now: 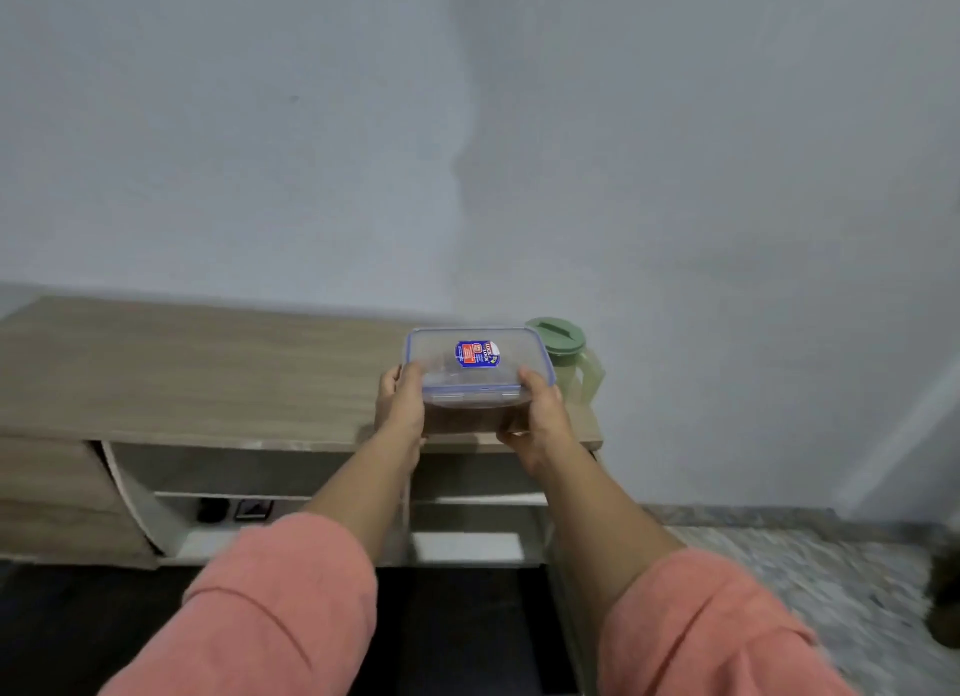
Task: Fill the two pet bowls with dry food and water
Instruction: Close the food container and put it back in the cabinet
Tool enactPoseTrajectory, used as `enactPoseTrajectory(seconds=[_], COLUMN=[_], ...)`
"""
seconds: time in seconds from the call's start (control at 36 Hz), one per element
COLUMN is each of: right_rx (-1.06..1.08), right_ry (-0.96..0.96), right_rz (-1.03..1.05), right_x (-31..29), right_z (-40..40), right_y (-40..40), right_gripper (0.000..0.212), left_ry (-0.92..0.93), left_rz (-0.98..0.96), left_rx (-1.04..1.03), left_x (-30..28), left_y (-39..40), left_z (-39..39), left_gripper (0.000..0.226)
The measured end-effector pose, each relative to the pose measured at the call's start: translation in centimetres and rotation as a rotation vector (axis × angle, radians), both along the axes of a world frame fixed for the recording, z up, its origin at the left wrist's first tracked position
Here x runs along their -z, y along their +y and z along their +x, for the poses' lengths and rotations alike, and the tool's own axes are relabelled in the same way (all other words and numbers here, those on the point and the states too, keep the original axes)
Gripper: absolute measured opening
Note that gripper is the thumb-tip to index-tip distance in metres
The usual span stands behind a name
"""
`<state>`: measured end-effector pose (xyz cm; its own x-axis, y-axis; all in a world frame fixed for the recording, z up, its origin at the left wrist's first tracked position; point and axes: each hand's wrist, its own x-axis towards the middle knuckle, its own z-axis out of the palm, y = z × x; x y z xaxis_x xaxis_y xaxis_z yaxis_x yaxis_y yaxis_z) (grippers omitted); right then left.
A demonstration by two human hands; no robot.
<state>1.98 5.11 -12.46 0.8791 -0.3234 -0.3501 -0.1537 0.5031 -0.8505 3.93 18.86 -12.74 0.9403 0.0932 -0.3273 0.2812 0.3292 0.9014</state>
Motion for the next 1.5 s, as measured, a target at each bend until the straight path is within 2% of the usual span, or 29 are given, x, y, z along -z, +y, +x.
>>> enactPoseTrajectory(seconds=[0.08,0.25,0.36,0.44,0.5,0.78,0.92,1.0,1.08,1.22,1.28,1.39,1.5], right_rx=[-0.018,0.000,0.027,0.055,0.069,0.042,0.031,0.031,0.046,0.066,0.064,0.065,0.036], right_ry=[-0.002,0.035,0.055,0.074,0.082,0.066,0.039,0.037,0.005,-0.103,-0.139,-0.183,-0.211], right_rz=[0.041,0.067,0.136,0.129,0.140,0.046,0.039,0.017,-0.012,-0.019,-0.020,-0.074,-0.130], right_x=[1.0,3.9,5.9,8.3,10.4,23.6,30.2,32.5,35.4,39.3,40.4,41.6,41.6], right_z=[-1.7,-4.2,-5.6,-6.2,-6.3,-5.1,-2.9,-1.3,0.5,3.2,3.9,5.2,6.0], right_y=[-1.3,-3.0,-3.7,-4.1,-4.4,-6.1,-6.9,-7.2,-7.5,-7.8,-8.1,-8.4,-8.4], right_gripper=[0.033,0.043,0.036,0.039,0.041,0.045,0.037,0.030,0.036,0.036,0.041,0.052,0.062], left_ry=[0.034,0.070,0.084,0.085,0.097,0.091,0.057,0.045,-0.011,-0.193,-0.261,-0.356,-0.452], left_rz=[-0.013,0.068,0.123,0.148,0.139,0.194,0.165,0.129,0.105,0.177,0.215,0.299,0.477], left_rx=[-0.030,-0.049,-0.051,-0.036,-0.026,0.050,0.077,0.073,0.066,0.089,0.087,0.111,0.129], left_x=[1.2,3.8,6.5,8.8,11.0,24.0,30.6,32.6,35.0,38.9,40.0,41.5,41.8], left_y=[-1.3,-2.9,-3.8,-4.3,-4.5,-5.3,-5.9,-6.1,-6.3,-7.0,-7.3,-7.6,-7.4], left_z=[-2.0,-4.5,-5.1,-5.2,-5.1,-2.7,-0.6,1.0,2.6,4.9,5.5,5.7,6.1], left_gripper=[0.055,0.056,0.046,0.026,0.019,0.027,0.022,0.024,0.021,0.039,0.048,0.079,0.089])
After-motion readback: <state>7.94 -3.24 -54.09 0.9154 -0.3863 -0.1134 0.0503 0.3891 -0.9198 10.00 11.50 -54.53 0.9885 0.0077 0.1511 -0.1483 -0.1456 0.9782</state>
